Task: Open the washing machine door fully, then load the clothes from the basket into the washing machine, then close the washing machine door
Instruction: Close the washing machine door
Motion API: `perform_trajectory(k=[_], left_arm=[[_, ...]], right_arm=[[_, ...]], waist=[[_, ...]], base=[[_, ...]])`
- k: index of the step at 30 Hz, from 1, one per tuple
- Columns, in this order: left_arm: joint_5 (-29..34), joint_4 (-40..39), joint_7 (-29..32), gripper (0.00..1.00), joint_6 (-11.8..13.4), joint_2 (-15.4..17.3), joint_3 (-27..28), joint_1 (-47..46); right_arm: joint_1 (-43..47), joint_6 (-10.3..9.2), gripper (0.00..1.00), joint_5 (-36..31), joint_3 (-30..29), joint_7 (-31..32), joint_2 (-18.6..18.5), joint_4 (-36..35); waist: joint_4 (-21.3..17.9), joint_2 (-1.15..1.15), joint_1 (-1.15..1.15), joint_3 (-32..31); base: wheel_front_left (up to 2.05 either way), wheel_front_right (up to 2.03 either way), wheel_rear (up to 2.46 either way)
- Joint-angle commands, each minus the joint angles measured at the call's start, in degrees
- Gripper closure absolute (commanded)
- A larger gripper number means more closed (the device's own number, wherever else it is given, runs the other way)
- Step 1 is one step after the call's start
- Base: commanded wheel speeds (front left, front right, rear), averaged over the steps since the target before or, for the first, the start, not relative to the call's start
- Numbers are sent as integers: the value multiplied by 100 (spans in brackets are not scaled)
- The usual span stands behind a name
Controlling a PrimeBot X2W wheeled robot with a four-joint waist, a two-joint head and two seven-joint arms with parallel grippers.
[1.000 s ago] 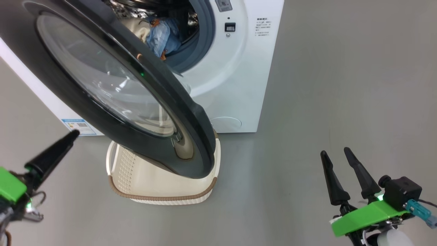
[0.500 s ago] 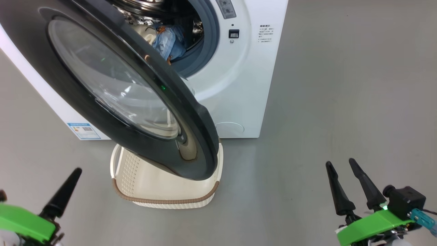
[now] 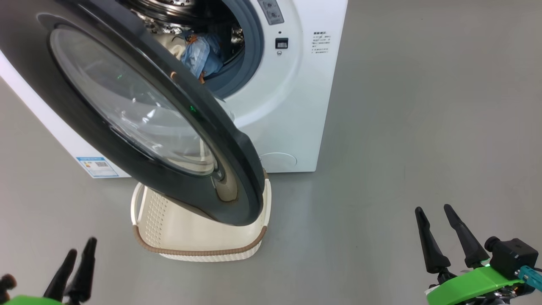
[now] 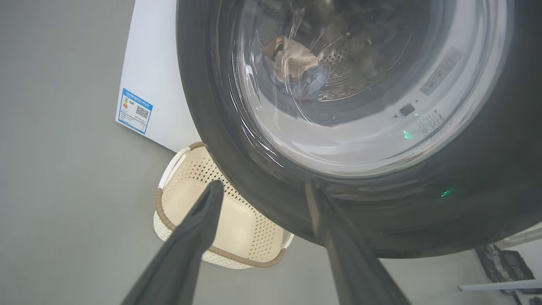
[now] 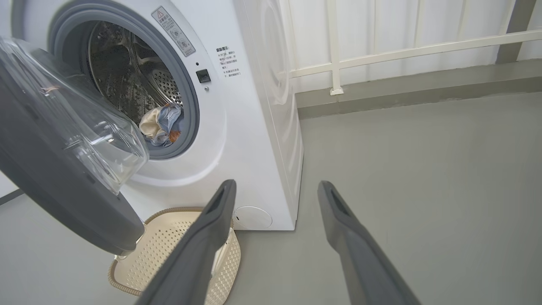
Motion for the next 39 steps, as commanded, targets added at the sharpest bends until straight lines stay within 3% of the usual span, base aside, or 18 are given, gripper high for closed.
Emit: perform_trajectory(k=[1,8,18,25,39], left_arm=[[225,18,-102,0,-34,280,151,-92],[1654,222,-147,0,-34,-145,725,-33],[3514,-106,-148,0,-34,-741,1333,132],[4019,-128,-148,0,-34,-949,1457,235],[4253,83,-149,0,-34,-1118,1494,319]], right_arm=[[15,9,0,22,100,-69,-62,-124],[94,9,0,24,-4,-69,-72,-96],[151,9,0,20,-117,-69,-94,-103],[160,9,0,20,-121,-69,-106,-91],[213,9,0,-4,-124,-69,-76,-57]], waist=[[-17,0,0,-15],[-47,0,0,-58],[-59,0,0,-99],[-74,0,0,-119],[-62,0,0,-142]], base=[[0,0,0],[0,0,0],[0,0,0],[0,0,0],[0,0,0]])
